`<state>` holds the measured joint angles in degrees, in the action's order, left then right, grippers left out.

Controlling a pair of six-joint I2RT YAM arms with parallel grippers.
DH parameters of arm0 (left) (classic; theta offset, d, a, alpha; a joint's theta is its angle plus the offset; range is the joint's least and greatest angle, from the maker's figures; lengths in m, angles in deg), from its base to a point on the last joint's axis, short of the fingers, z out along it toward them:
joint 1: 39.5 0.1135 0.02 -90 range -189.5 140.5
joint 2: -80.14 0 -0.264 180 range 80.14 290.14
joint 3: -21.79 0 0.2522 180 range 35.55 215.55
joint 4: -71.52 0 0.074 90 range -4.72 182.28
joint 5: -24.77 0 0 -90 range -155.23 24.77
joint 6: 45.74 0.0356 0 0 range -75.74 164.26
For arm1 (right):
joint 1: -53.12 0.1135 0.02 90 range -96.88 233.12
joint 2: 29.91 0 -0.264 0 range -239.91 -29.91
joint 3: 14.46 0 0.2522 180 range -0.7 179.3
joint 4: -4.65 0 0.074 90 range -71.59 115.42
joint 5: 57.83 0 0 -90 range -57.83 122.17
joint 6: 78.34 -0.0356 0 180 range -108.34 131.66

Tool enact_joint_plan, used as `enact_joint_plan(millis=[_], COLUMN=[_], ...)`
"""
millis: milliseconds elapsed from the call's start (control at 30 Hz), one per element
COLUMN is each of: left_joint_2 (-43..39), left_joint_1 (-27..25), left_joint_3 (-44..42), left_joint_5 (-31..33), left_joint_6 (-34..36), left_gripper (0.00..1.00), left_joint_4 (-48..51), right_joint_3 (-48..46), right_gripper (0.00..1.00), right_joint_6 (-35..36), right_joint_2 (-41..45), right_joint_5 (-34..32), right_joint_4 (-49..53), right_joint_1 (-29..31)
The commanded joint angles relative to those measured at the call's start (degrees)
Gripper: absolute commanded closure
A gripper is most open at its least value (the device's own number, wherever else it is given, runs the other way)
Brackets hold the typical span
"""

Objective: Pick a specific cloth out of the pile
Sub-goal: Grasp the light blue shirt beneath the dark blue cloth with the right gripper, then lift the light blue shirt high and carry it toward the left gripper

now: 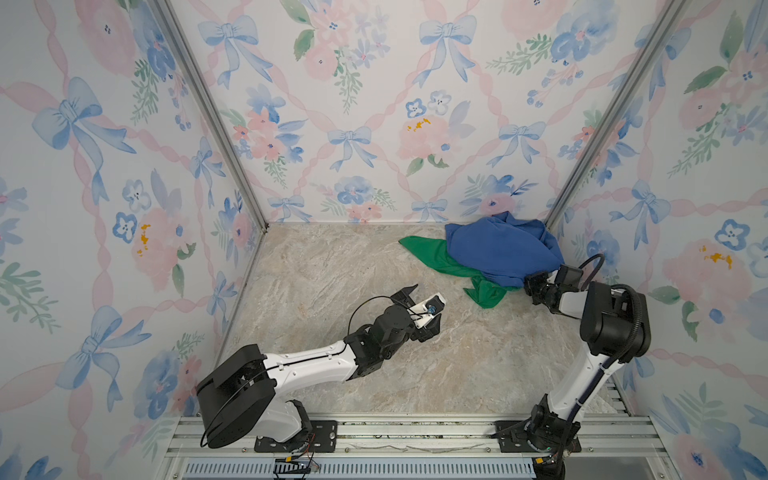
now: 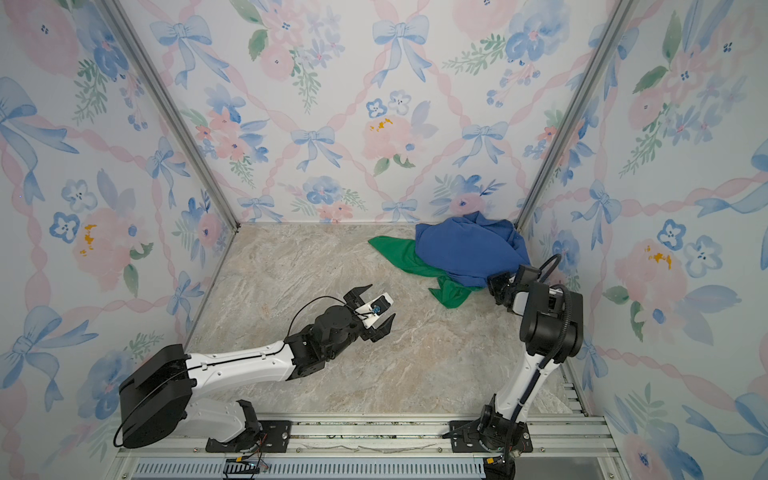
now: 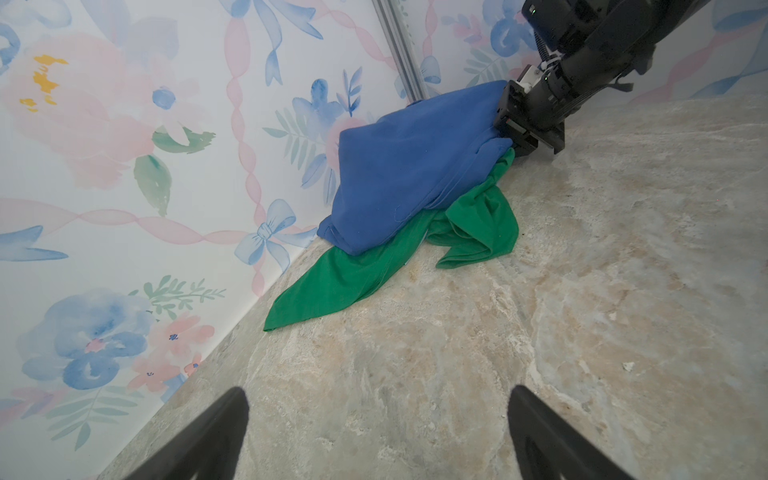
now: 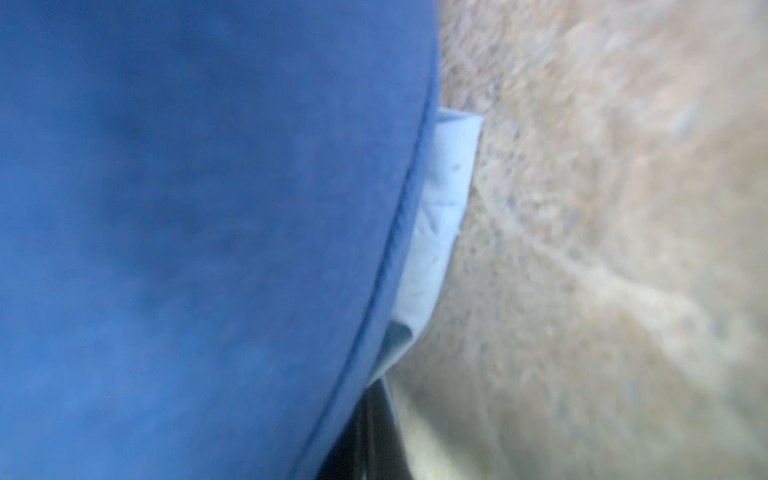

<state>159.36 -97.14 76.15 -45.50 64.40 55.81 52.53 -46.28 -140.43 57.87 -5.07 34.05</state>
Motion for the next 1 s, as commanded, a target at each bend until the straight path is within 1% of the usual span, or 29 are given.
enact_joint_plan(millis=[0,67,167,267,333,433,533,600,667,700,733,800,867,967], left_joint_2=[-0.34,0.30,0.81,1.04,1.11,0.80,0.41,-0.15,-0.74,-1.13,-1.41,-2.35,-3.27,-4.80], left_joint_1=[-0.18,-0.20,-0.18,-0.18,-0.18,-0.18,-0.18,-0.18,-0.18,-0.18,-0.18,-0.18,-0.19,0.67], left_joint_3=[0.38,0.86,1.15,1.15,1.15,1.15,1.15,1.00,0.43,0.17,-0.21,-0.85,-1.61,-2.15], left_joint_5=[0.33,0.03,-0.49,-0.88,-1.07,-1.01,-0.43,0.13,0.47,0.50,0.57,1.22,2.73,7.82], left_joint_6=[-0.54,-0.27,-0.43,-0.84,-1.26,-2.16,-2.39,-2.45,-2.47,-2.39,-2.39,-2.34,-2.46,-4.59], left_gripper=[0.02,0.02,0.02,0.02,0.02,0.02,0.02,0.02,0.02,0.02,0.02,0.02,0.02,0.02], left_joint_4=[-0.41,-0.41,-0.41,-0.41,-0.41,-0.54,-0.91,-1.10,-1.18,-1.25,-1.30,-1.57,-1.91,-2.56], right_joint_3=[0.74,3.90,11.70,24.15,34.66,51.42,70.01,84.72,96.36,100.19,101.59,99.92,97.31,97.32], right_gripper=[1.00,1.00,1.00,1.00,1.00,1.00,1.00,1.00,1.00,1.00,1.00,1.00,1.00,1.00], right_joint_6=[3.15,5.26,8.17,9.22,9.28,7.59,7.41,8.23,6.28,4.43,2.65,-1.64,-4.16,-8.94], right_joint_2=[8.86,12.64,18.44,20.13,18.36,12.52,5.70,0.05,-5.19,-7.00,-7.95,-7.85,-7.11,-8.46], right_joint_5=[0.15,-0.25,-1.94,-2.80,-2.33,-0.28,0.37,-0.20,-0.23,0.16,0.74,2.51,4.46,9.90], right_joint_4=[5.64,10.92,19.94,27.28,32.38,38.34,46.08,52.68,55.77,55.56,54.00,47.46,40.63,26.88], right_joint_1=[2.01,2.31,2.66,2.28,1.61,1.48,2.91,4.48,5.60,5.92,6.37,8.02,10.69,16.49])
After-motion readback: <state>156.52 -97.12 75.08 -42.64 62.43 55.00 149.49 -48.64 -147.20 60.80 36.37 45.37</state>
